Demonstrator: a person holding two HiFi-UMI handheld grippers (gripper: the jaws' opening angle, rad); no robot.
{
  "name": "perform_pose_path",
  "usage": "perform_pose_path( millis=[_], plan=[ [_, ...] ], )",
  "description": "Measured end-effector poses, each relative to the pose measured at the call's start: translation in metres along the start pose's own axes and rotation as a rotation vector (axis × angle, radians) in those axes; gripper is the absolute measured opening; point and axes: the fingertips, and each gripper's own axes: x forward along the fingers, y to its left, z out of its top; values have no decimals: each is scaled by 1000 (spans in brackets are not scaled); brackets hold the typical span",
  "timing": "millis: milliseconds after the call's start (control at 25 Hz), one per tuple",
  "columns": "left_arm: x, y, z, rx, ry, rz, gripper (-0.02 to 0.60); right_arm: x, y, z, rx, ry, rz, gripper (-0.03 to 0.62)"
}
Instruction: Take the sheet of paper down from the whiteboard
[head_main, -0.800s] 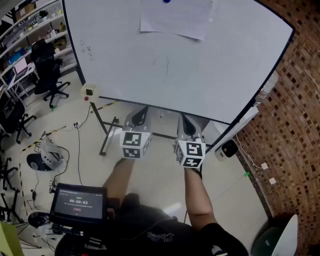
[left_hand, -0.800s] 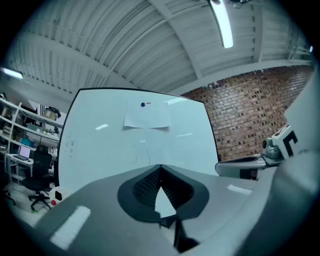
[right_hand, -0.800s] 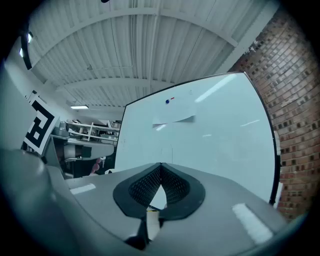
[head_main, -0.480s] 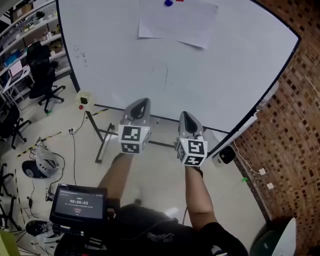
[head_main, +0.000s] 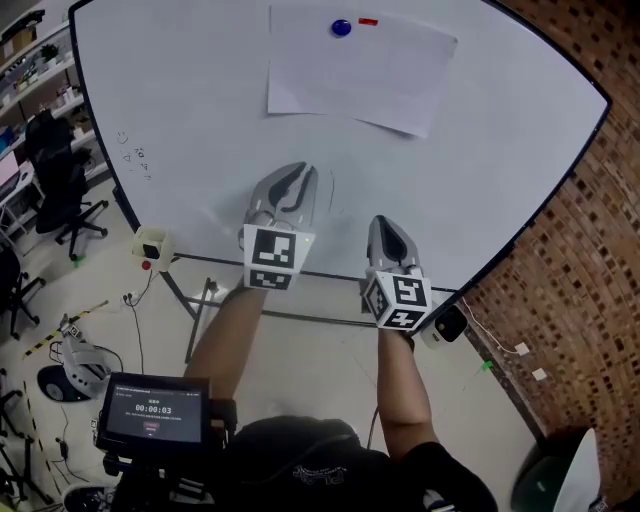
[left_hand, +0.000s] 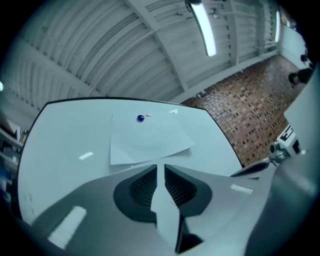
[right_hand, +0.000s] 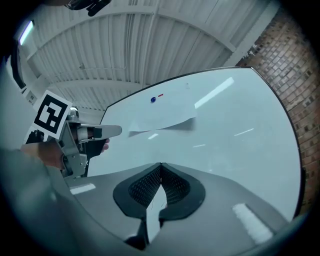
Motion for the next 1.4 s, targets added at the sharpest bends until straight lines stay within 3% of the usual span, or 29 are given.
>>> perform_pose_path(
  millis=[80,280,440,640,840,1040,1400],
  plan=[
    [20,4,13,77,-4,-28,72,10,-4,9,18,-24,4,14],
    [55,14,55,151,-59,-67,107,28,-13,36,26,-84,41,29],
    [98,6,82,231,-94,-34,138,39,-55,46,83,-123,78,55],
    [110,44,109,338,-94,40,166,53,-51,66,144,-164,152,66],
    [143,37,127,406,-82,80,167,63,-85,83,245,-208,251,89],
    [150,61,136,441,-50,120,167,73,-72,99,302,-205,354,116],
    [156,63,151,397,-52,121,167,77,-67,112,335,-198,406,149]
  ],
)
